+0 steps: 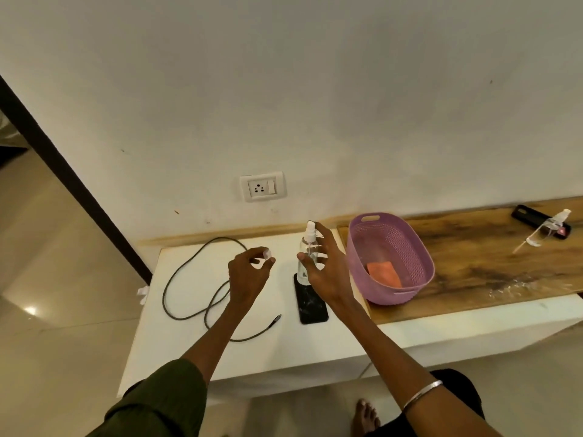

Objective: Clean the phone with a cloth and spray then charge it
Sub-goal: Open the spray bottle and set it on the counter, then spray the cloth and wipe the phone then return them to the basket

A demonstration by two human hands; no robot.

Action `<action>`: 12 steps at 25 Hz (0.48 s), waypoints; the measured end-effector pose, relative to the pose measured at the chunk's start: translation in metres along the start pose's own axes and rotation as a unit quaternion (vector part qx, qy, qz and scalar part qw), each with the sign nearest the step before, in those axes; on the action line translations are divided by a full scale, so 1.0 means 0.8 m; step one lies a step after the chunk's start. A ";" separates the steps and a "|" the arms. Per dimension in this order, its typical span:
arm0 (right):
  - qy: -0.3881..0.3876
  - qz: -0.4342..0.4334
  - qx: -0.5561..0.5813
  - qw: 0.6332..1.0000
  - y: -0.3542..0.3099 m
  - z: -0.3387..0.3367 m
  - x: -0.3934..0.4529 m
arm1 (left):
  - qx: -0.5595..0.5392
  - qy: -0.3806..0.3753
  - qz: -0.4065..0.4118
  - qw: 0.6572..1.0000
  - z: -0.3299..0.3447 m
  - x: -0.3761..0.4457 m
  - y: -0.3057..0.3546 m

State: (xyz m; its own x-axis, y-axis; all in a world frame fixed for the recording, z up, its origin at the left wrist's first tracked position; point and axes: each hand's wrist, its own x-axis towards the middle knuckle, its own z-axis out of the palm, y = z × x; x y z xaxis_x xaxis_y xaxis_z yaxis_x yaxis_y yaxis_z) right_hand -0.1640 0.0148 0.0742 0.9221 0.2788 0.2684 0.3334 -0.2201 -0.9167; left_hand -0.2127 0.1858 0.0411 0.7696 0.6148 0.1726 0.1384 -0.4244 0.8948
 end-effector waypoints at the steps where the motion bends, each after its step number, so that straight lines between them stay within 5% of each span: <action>1: -0.004 -0.002 0.011 1.000 0.011 0.003 0.001 | 0.022 -0.012 0.008 1.000 0.009 -0.003 -0.024; 12: -0.038 0.006 -0.003 0.999 0.117 0.020 -0.019 | 0.069 -0.029 -0.088 0.993 0.051 -0.024 -0.178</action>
State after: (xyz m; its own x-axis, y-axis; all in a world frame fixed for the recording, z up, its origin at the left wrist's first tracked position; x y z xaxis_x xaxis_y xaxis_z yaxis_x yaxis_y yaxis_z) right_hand -0.1499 0.0051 -0.0204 0.9083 0.3465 0.2341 0.3242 -0.2299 -0.9176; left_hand -0.2219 0.2070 -0.1067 0.7599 0.6500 -0.0081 0.3547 -0.4042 0.8431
